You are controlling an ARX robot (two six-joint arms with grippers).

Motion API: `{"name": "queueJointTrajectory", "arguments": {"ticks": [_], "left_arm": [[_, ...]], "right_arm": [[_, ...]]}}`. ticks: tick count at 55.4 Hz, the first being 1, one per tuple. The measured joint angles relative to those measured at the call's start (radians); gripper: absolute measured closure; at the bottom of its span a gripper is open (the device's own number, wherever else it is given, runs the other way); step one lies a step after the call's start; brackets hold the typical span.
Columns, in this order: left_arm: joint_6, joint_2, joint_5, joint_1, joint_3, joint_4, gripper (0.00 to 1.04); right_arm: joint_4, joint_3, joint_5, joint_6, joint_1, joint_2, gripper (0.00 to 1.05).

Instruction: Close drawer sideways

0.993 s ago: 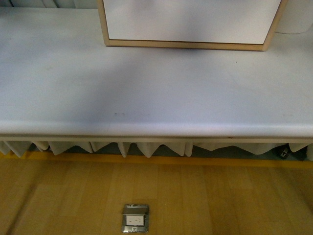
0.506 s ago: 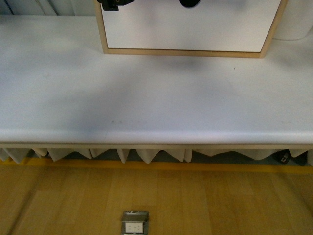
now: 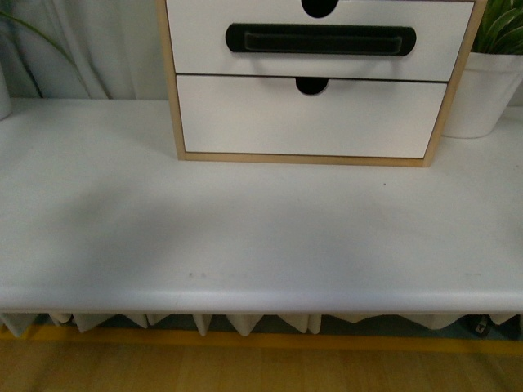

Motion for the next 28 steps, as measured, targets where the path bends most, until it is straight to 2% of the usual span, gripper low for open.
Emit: {"name": "queueJointTrajectory", "arguments": {"ticks": [4,7,10,17,20,22,25,28], "left_arm": [[-0.216,-0.200,-0.053,0.064,-0.085,-0.227,0.06],[-0.368,-0.345,-0.044,0.127,-0.117,-0.406,0.06],[-0.491,-0.467,-0.045,0.171,-0.138,-0.542,0.06],[-0.582,-0.497,-0.032,0.176,-0.139,-0.556,0.06],[-0.639,-0.504,0.119,0.208,-0.176,-0.464,0.15],[-0.674,-0.515,0.189,0.219,-0.199,-0.414,0.20],[-0.714,-0.546,0.278,0.226,-0.230,-0.375,0.33],[-0.736,-0.578,0.295,0.226,-0.253,-0.373,0.45]], "right_arm": [[-0.036,-0.126,0.085,0.055,0.029,-0.169,0.09],[-0.088,-0.219,0.158,0.117,0.056,-0.312,0.09],[-0.098,-0.271,0.183,0.151,0.069,-0.410,0.09],[-0.097,-0.274,0.189,0.182,0.074,-0.450,0.09],[-0.096,-0.276,0.183,0.196,0.072,-0.446,0.10],[-0.091,-0.282,0.156,0.219,0.065,-0.450,0.15],[-0.082,-0.311,0.114,0.286,0.048,-0.475,0.27],[-0.079,-0.348,0.093,0.325,0.026,-0.509,0.41]]}}
